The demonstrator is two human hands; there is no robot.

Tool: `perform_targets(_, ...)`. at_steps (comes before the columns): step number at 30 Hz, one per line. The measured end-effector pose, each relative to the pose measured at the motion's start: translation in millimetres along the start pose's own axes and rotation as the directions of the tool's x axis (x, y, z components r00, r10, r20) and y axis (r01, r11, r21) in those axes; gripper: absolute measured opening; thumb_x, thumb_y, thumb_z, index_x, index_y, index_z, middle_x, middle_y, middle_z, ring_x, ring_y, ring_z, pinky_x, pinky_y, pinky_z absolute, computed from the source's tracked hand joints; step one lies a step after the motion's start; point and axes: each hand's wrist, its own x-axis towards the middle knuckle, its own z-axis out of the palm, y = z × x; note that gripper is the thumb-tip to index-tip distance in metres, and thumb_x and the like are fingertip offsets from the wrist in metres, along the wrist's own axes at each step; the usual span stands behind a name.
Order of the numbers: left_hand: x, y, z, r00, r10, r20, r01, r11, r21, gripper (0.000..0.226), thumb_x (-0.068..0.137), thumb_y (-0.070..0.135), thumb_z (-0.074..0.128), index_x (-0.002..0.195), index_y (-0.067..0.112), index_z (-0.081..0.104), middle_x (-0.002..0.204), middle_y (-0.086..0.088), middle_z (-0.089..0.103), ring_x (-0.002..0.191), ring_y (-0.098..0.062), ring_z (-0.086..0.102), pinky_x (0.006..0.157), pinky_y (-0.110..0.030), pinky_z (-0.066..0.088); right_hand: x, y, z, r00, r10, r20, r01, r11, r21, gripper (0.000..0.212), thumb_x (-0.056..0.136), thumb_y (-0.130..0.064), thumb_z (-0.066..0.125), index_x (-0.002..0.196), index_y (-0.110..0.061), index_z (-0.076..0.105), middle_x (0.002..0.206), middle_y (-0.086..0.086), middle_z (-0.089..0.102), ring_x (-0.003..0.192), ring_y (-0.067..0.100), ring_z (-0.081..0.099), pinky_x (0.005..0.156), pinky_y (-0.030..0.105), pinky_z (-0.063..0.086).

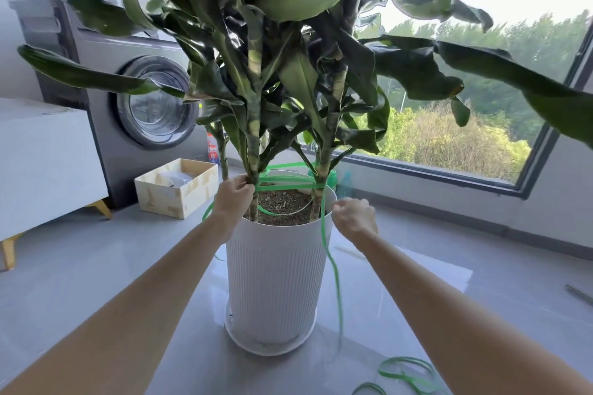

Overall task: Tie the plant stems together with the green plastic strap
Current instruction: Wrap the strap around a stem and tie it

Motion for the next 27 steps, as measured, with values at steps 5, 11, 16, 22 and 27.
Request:
perform_targets(5, 6, -9, -1, 1.0, 0.031, 0.002, -0.031, 1.0, 0.004, 0.021, 0.091, 0.006, 0.048, 0.093, 0.021, 0.062, 0.069, 0.003, 0.057, 0.059, -0.007, 0.05, 0.062, -0.022, 0.043, 12, -20, -1, 0.985, -0.123, 0.119, 0.039, 0.839, 0.543, 0.046, 0.089, -0.014, 0.057, 0.134, -0.014, 0.045, 0.123, 0.006, 0.058, 0.115, 0.021, 0.05, 0.096, 0.034, 0.043)
perform_targets(11, 13, -16, -6, 0.996, 0.072, 0.053, -0.073, 0.997, 0.028, 0.02, 0.092, 0.008, 0.051, 0.102, 0.018, 0.065, 0.085, 0.005, 0.065, 0.076, -0.007, 0.055, 0.08, -0.028, 0.044, 22, -17, 10, 0.97, -0.195, 0.142, 0.074, 0.803, 0.592, 0.039, 0.088, 0.01, 0.048, 0.122, -0.009, 0.051, 0.105, 0.01, 0.066, 0.098, 0.021, 0.06, 0.069, 0.021, 0.047)
perform_targets(16, 16, -26, -9, 0.984, 0.173, 0.042, -0.177, 0.979, 0.105, 0.024, 0.093, 0.01, 0.054, 0.114, 0.01, 0.065, 0.101, 0.0, 0.067, 0.085, -0.011, 0.059, 0.087, -0.033, 0.047, 29, -8, 7, 0.945, -0.309, 0.11, 0.197, 0.801, 0.566, 0.016, 0.091, -0.002, 0.057, 0.1, -0.003, 0.07, 0.076, -0.001, 0.06, 0.068, 0.008, 0.05, 0.065, 0.02, 0.041)
perform_targets(22, 16, -27, -9, 0.977, 0.21, 0.036, -0.213, 0.97, 0.116, 0.024, 0.092, 0.009, 0.057, 0.115, 0.007, 0.065, 0.099, 0.001, 0.065, 0.09, -0.013, 0.062, 0.09, -0.03, 0.048, 29, -11, 1, 0.97, -0.235, -0.062, 0.236, 0.845, 0.481, 0.028, 0.093, 0.003, 0.045, 0.107, -0.004, 0.068, 0.09, 0.009, 0.066, 0.077, 0.02, 0.056, 0.069, 0.027, 0.049)
perform_targets(27, 16, -28, -8, 0.976, 0.218, 0.029, -0.22, 0.967, 0.126, 0.024, 0.092, 0.008, 0.057, 0.115, 0.006, 0.065, 0.1, -0.001, 0.066, 0.09, -0.012, 0.062, 0.093, -0.026, 0.045, 35, -18, 1, 0.961, -0.236, -0.144, 0.276, 0.859, 0.431, 0.025, 0.099, -0.012, 0.043, 0.108, -0.003, 0.065, 0.105, 0.015, 0.065, 0.094, 0.027, 0.056, 0.078, 0.032, 0.041)
